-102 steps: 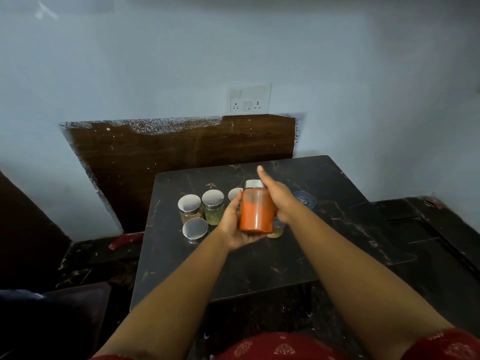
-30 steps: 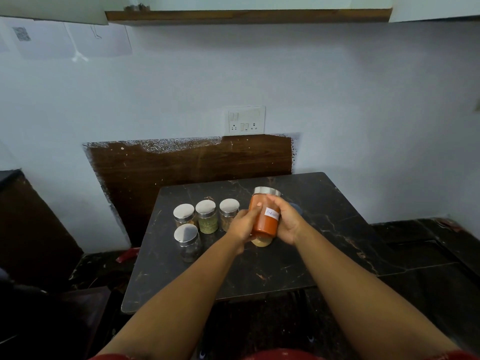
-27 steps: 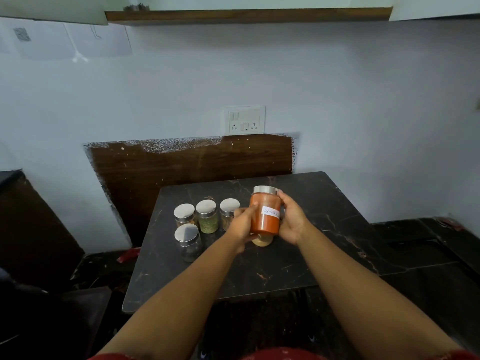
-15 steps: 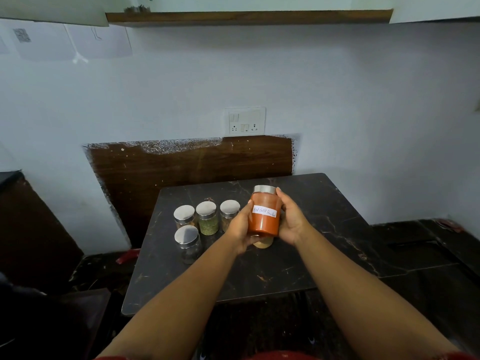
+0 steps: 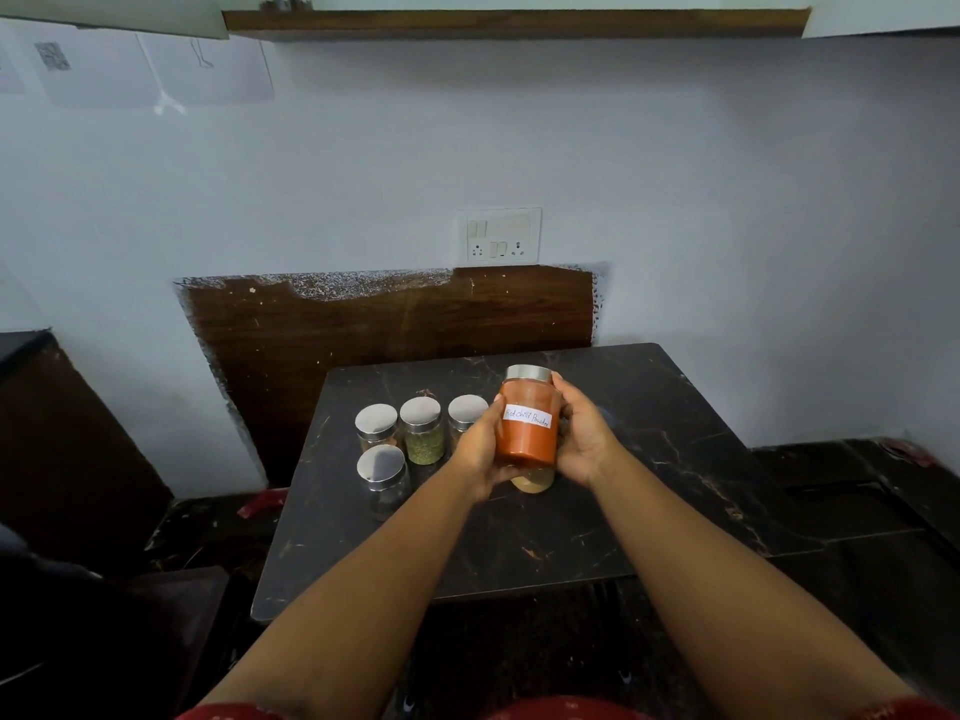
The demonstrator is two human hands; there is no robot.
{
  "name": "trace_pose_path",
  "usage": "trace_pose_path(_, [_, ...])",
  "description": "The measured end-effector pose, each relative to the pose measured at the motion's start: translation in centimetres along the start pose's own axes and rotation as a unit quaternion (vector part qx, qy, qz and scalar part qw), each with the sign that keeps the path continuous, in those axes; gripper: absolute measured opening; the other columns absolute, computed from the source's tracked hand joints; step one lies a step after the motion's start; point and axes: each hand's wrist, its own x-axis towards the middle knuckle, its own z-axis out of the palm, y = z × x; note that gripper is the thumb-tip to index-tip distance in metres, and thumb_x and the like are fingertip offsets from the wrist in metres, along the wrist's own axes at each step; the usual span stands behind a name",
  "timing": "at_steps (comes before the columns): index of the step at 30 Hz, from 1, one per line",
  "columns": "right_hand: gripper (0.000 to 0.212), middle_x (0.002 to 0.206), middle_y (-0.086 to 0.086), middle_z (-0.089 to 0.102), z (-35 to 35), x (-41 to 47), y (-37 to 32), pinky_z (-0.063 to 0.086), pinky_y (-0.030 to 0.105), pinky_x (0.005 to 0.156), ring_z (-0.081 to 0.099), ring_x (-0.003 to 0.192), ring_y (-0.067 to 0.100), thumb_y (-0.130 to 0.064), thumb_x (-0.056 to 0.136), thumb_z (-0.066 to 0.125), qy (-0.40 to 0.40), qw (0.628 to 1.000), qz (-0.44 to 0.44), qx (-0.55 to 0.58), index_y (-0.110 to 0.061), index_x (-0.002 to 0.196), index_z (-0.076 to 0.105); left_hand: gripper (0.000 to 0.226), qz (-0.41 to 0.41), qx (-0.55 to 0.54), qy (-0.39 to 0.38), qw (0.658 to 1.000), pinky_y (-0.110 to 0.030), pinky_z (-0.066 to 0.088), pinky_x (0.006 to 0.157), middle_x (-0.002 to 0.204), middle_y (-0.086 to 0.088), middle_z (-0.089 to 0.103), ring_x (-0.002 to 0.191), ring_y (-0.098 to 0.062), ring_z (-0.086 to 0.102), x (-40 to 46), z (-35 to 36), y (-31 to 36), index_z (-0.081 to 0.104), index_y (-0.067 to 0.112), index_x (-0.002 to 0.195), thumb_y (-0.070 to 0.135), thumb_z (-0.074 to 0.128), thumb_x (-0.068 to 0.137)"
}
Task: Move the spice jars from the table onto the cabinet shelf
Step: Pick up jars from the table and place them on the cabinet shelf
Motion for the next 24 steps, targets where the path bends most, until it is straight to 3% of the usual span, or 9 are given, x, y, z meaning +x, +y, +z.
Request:
trace_pose_path(6, [0.056,0.118,0.009,0.063,0.8,-0.2,0.4,0.059,0.041,0.071,0.065,0.105,0.03,-0.054,0.075,0.073,-0.04,0.996,-0.013,-0.083,-0.028,0.119,0.05,0.046,0.016,-0.041,0.01,0.999,-0.047,0.056,0.084,0.116,-0.012,0.061,0.105,-0.032,0.063,0.6,-1.5,0.5,0.041,0.023,0.127,0.051,0.052,0.092])
trace_pose_path(11, [0.072,0.116,-0.002,0.06,2.7,0.4,1.5,0.051,0.025,0.069,0.06,0.1,0.015,-0.016,0.078,0.078,-0.058,0.963,-0.051,-0.257,-0.024,0.136,0.037,0.051,0.032,-0.067,0.018,0.997,-0.044,0.056,0.083,0.114,-0.014,0.066,0.106,-0.03,0.064,1.1,-2.2,1.2,0.052,0.015,0.129,0.052,0.045,0.095])
trace_pose_path(13, [0.074,0.118,0.0,0.059,3.4,1.1,1.8,0.053,0.027,0.077,0.06,0.104,0.016,-0.012,0.076,0.079,-0.05,0.962,-0.068,-0.261,-0.022,0.137,0.038,0.051,0.041,-0.071,0.014,0.997,-0.044,0.055,0.081,0.116,-0.015,0.065,0.107,-0.03,0.064,1.5,-2.5,1.8,0.052,0.016,0.129,0.053,0.043,0.095])
trace_pose_path(15, [0.08,0.124,0.001,0.057,4.1,2.0,1.8,0.05,0.039,0.095,0.057,0.114,0.022,-0.014,0.073,0.081,-0.036,0.96,-0.086,-0.262,-0.024,0.139,0.038,0.051,0.046,-0.062,0.009,0.997,-0.046,0.052,0.091,0.121,-0.016,0.064,0.111,-0.031,0.062,1.9,-3.0,2.6,0.052,0.018,0.129,0.054,0.043,0.095])
trace_pose_path(17, [0.087,0.129,0.002,0.055,4.9,3.0,1.7,0.044,0.048,0.104,0.054,0.12,0.025,-0.018,0.069,0.084,-0.026,0.955,-0.103,-0.278,-0.026,0.141,0.036,0.048,0.042,-0.058,0.006,0.997,-0.046,0.049,0.096,0.114,-0.013,0.068,0.109,-0.029,0.063,2.2,-3.6,3.5,0.057,0.019,0.121,0.056,0.043,0.094])
trace_pose_path(19, [0.093,0.132,0.0,0.053,5.9,3.9,1.5,0.042,0.05,0.106,0.051,0.124,0.025,-0.021,0.065,0.086,-0.01,0.945,-0.129,-0.301,-0.029,0.142,0.033,0.046,0.044,-0.06,0.008,0.997,-0.044,0.049,0.096,0.108,-0.011,0.072,0.106,-0.027,0.064,2.7,-4.2,4.7,0.059,0.019,0.118,0.055,0.043,0.094])
trace_pose_path(22, [0.098,0.122,-0.011,0.049,8.2,5.0,0.3,0.044,0.04,0.097,0.05,0.123,0.022,-0.026,0.063,0.088,0.021,0.913,-0.195,-0.358,-0.036,0.141,0.03,0.049,0.082,-0.049,0.023,0.995,-0.043,0.05,0.097,0.119,-0.013,0.066,0.11,-0.027,0.063,3.4,-4.9,7.0,0.053,0.017,0.13,0.052,0.043,0.096])
trace_pose_path(24, [0.101,0.125,-0.008,0.047,10.2,5.9,-0.9,0.043,0.041,0.097,0.047,0.124,0.021,-0.03,0.063,0.088,0.036,0.889,-0.24,-0.389,-0.039,0.142,0.027,0.047,0.118,-0.026,0.014,0.993,-0.035,0.057,0.084,0.113,-0.01,0.069,0.103,-0.023,0.068,3.8,-5.4,9.2,0.055,0.018,0.126,0.052,0.039,0.097])
